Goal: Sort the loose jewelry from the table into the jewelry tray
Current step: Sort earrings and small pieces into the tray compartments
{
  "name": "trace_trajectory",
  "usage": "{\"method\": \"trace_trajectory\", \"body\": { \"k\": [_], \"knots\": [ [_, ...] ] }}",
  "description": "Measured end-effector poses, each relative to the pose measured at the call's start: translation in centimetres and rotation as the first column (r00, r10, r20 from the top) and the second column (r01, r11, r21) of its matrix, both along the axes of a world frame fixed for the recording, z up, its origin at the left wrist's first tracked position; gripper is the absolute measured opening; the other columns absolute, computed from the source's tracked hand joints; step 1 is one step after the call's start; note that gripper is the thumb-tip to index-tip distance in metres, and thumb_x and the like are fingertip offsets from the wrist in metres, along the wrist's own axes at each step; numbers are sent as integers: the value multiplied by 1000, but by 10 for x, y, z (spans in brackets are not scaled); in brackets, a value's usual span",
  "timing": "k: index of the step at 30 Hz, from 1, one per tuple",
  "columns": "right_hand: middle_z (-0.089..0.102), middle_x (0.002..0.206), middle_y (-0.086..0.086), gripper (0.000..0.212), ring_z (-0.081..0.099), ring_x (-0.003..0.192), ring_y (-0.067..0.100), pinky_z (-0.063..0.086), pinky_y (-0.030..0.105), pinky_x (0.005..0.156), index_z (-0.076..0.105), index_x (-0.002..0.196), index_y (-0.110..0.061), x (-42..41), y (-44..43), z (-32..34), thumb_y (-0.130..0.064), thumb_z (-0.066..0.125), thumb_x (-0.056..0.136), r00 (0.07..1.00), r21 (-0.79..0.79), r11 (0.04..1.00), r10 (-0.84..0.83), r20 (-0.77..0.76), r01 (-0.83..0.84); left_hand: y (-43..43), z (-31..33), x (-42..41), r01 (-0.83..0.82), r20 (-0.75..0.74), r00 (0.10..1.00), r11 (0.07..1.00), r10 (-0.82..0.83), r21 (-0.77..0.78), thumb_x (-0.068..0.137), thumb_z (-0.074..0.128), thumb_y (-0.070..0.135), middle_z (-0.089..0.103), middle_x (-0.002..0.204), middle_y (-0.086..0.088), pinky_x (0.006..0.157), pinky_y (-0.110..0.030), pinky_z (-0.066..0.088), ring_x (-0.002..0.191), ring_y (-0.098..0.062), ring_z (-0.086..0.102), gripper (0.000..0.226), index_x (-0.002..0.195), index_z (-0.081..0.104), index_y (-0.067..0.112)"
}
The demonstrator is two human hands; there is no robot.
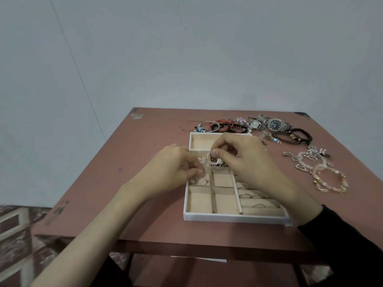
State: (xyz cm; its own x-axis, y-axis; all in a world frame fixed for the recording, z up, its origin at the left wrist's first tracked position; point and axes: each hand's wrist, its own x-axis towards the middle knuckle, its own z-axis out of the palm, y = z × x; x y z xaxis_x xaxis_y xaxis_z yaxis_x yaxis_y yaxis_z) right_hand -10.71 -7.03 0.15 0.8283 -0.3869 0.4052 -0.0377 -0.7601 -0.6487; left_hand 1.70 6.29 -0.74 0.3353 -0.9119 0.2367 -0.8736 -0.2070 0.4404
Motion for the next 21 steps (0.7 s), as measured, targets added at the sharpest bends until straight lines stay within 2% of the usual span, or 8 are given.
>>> {"method": "trace_trajectory", "body": {
  "k": [2, 6, 8, 11, 14, 19, 21],
  "knots": [
    [60, 67, -7, 9, 56, 63, 7, 44, 14, 57, 67, 79, -13, 3, 3, -3, -8, 63, 85, 999, -20, 1000, 22, -23, -22, 1, -2, 3, -64, -90, 994, 995, 57, -76, 82, 66, 23, 53, 65, 14, 59, -9, 32, 65, 3, 48, 18, 71, 67, 37],
    [57, 67, -9, 6, 54, 65, 8, 43, 22, 64, 69, 84, -13, 10, 9, -9, -11, 63, 85, 995, -151, 986, 57, -84, -69, 0, -10, 7, -243, -237, 954, 938, 185, -248, 83, 63, 17, 57, 60, 16, 54, -8, 34, 57, 0, 47, 12, 85, 71, 26],
    [54, 69, -11, 5, 49, 69, 7, 39, 21, 66, 68, 84, -13, 12, 12, -11, -12, 64, 84, 988, -213, 970, 90, -127, -116, -1, -13, 7, -298, -289, 933, 909, 212, -293, 83, 63, 16, 59, 63, 11, 53, -9, 34, 56, -3, 45, 12, 89, 71, 24],
    [44, 67, -20, 5, 38, 73, 1, 30, 17, 66, 68, 82, -12, 14, 15, -13, -12, 64, 84, 978, -284, 942, 139, -154, -179, -2, -17, 8, -318, -315, 925, 885, 211, -341, 82, 63, 13, 62, 67, 6, 55, -9, 36, 58, -5, 45, 16, 89, 69, 25],
    [41, 71, -16, 8, 33, 80, 0, 27, 19, 68, 71, 86, -15, 14, 15, -16, -18, 64, 86, 975, -336, 926, 114, -188, -174, -1, -18, 8, -324, -334, 920, 874, 203, -362, 81, 62, 10, 61, 64, 9, 55, -9, 36, 59, -5, 45, 20, 88, 69, 27],
    [37, 71, -12, 15, 34, 83, 5, 35, 27, 71, 74, 97, -19, 15, 15, -17, -21, 62, 87, 978, -372, 917, 76, -197, -146, -1, -17, 6, -317, -335, 922, 877, 196, -361, 82, 61, 8, 60, 66, 7, 56, -10, 37, 60, -7, 45, 20, 91, 69, 24],
    [35, 68, -14, 15, 34, 81, 6, 34, 27, 71, 74, 97, -18, 15, 15, -17, -20, 62, 87, 979, -372, 917, 73, -190, -141, -1, -16, 5, -312, -335, 923, 876, 188, -368, 82, 60, 8, 60, 66, 8, 55, -9, 36, 61, -7, 45, 20, 92, 70, 22]
  ]
}}
